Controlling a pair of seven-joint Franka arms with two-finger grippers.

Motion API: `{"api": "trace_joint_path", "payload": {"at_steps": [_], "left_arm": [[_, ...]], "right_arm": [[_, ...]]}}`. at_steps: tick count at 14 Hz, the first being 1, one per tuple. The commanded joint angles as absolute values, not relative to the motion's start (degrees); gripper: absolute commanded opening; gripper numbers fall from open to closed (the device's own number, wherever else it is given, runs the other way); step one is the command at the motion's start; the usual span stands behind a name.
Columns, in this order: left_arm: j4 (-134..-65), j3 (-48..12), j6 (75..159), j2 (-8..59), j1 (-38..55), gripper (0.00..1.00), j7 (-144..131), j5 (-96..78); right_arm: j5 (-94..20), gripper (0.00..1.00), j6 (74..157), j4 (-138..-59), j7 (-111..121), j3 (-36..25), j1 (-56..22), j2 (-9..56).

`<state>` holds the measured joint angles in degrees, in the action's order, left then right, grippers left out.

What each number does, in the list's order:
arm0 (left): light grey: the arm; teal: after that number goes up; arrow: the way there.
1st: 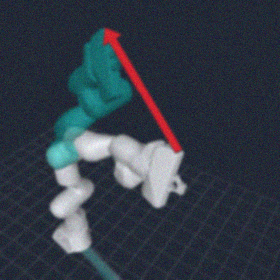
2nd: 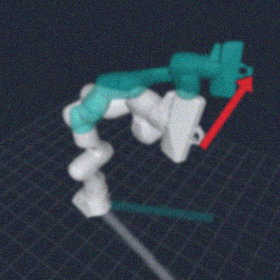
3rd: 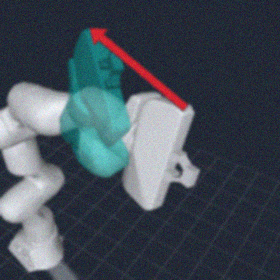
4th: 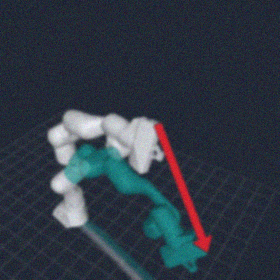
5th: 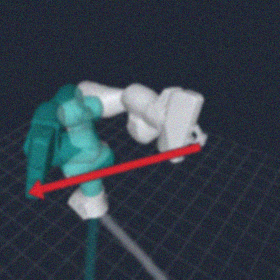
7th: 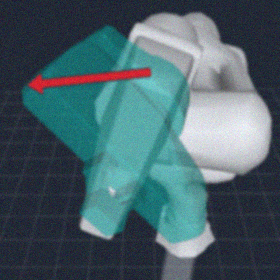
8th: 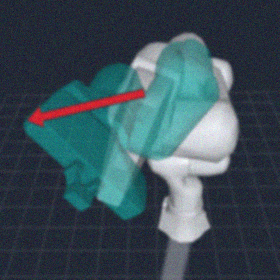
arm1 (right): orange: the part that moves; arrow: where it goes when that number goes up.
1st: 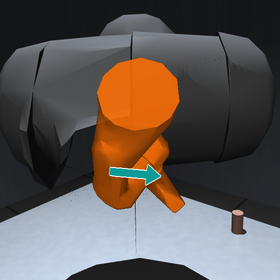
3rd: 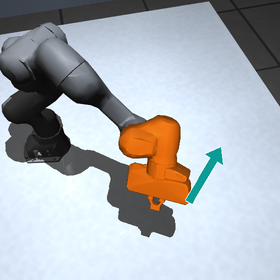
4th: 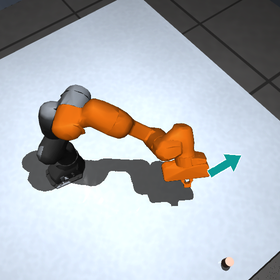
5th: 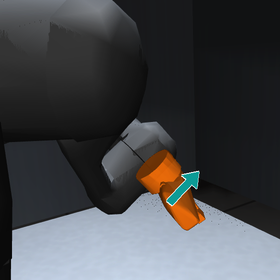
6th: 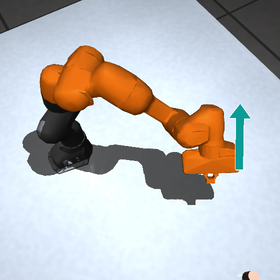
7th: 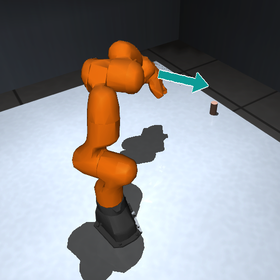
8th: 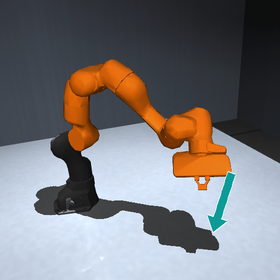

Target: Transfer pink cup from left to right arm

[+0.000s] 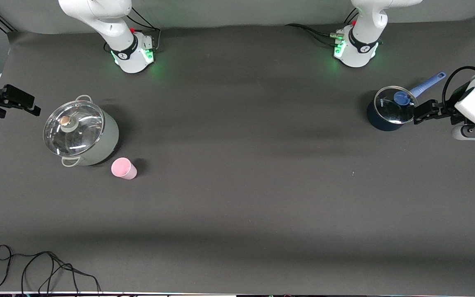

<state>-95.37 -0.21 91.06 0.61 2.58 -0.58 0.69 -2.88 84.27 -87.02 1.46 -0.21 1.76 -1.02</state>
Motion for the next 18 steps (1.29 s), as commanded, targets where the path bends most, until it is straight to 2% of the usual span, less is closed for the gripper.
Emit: {"api": "trace_joint_path", "payload": {"at_steps": [1, 3, 18], "left_arm": [[-94.05, 2.64, 91.41, 1.23, 5.45, 1.00, 0.18, 0.09], [-93.87, 2.64, 91.41, 1.32, 5.45, 1.00, 0.18, 0.09], [-92.64, 2.55, 90.53, 1.32, 5.71, 1.00, -1.05, 0.09]], "right_arm": [[-1.41, 1.00, 85.00, -88.95, 1.85, 0.27, 0.54, -1.94], [-0.62, 1.00, 84.20, -86.41, 1.85, 0.18, 0.44, 0.43], [-0.35, 1.00, 83.14, -85.08, 2.11, 0.09, 0.70, 1.32]]}}
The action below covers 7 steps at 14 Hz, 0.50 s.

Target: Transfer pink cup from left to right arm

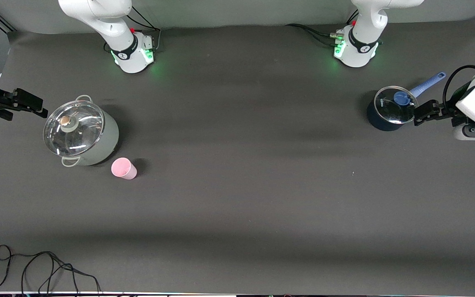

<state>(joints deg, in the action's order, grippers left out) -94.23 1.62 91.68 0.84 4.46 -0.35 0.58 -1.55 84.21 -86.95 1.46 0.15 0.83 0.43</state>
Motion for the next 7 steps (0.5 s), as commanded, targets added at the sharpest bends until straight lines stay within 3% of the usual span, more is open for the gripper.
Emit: {"api": "trace_joint_path", "payload": {"at_steps": [1, 7], "left_arm": [[-92.64, 2.55, 90.53, 1.32, 5.71, 1.00, -0.97, 0.09], [-92.55, 2.46, 90.09, 1.14, 5.80, 1.00, -0.88, 0.09]], "right_arm": [[-0.35, 1.00, 83.14, -85.08, 2.11, 0.09, 0.62, 1.32], [-0.35, 1.00, 83.06, -85.17, 1.76, 0.09, -0.09, 1.32]]}}
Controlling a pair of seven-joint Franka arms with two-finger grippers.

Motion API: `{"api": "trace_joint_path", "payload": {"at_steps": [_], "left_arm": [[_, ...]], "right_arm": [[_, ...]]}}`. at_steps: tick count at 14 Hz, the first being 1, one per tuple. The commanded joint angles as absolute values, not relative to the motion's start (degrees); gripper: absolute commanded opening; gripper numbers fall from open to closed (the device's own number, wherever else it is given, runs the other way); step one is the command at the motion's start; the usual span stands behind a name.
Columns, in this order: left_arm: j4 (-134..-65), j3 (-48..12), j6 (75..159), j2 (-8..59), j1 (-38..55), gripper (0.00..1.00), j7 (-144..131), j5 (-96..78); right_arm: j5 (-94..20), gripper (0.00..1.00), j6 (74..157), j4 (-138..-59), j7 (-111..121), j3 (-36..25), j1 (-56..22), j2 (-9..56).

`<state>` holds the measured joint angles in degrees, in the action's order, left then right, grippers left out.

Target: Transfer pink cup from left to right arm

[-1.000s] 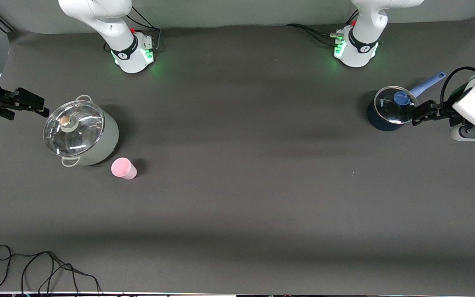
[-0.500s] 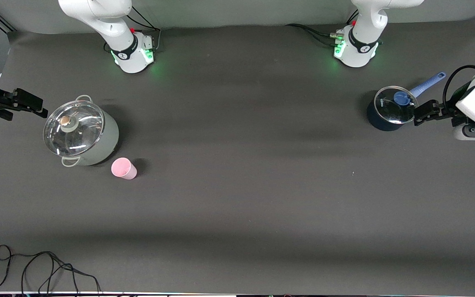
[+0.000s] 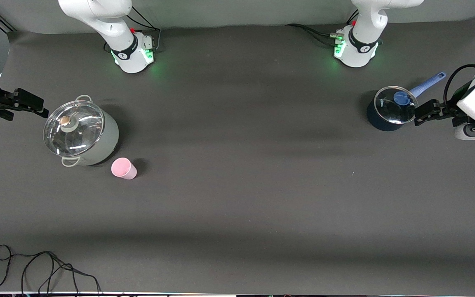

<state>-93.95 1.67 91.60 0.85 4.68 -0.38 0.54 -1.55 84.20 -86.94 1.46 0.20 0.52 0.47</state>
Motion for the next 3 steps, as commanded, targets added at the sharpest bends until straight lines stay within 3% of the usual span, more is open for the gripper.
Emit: {"api": "trace_joint_path", "payload": {"at_steps": [1, 3], "left_arm": [[-92.29, 2.46, 89.57, 1.14, 5.89, 1.00, -0.88, 0.09], [-92.20, 2.46, 88.86, 1.14, 5.98, 1.00, -0.88, 0.09]], "right_arm": [[-0.35, 1.00, 83.06, -85.17, 1.76, 0.09, -0.09, 1.32], [-0.35, 1.00, 83.06, -85.17, 1.76, 0.09, -0.09, 1.32]]}}
